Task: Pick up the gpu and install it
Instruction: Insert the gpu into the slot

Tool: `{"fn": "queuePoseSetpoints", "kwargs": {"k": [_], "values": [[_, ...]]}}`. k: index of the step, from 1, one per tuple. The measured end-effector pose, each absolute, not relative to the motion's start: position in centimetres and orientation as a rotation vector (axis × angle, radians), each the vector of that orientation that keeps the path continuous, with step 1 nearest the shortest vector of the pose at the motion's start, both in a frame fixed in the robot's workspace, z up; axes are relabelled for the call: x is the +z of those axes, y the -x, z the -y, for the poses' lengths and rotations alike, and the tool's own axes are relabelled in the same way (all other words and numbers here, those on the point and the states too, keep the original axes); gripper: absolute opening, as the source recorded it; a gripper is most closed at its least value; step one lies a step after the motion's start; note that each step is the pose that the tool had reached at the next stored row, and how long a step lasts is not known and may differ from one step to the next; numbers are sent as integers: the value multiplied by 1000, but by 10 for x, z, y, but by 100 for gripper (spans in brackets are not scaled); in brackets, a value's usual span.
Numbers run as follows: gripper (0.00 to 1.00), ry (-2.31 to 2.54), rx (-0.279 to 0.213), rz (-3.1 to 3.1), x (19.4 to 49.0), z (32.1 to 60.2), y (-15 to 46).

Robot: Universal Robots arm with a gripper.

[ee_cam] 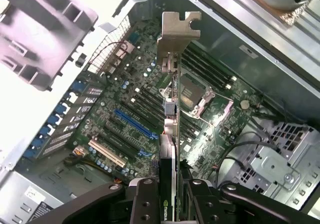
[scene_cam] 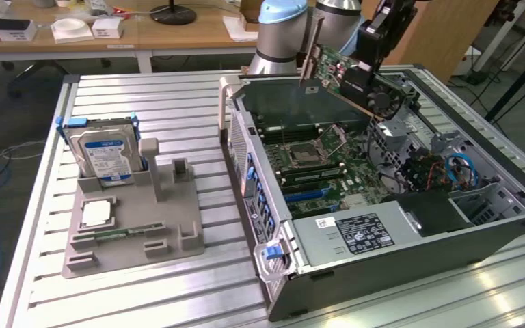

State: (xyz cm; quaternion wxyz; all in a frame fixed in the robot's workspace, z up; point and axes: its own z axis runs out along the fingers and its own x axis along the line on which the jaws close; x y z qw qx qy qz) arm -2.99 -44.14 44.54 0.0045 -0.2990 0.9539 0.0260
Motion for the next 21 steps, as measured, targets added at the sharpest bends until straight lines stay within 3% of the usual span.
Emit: {"fn": "queuePoseSetpoints", "kwargs": {"k": [21], "values": [[26, 1374, 83, -2823, 445, 441, 30]]}}
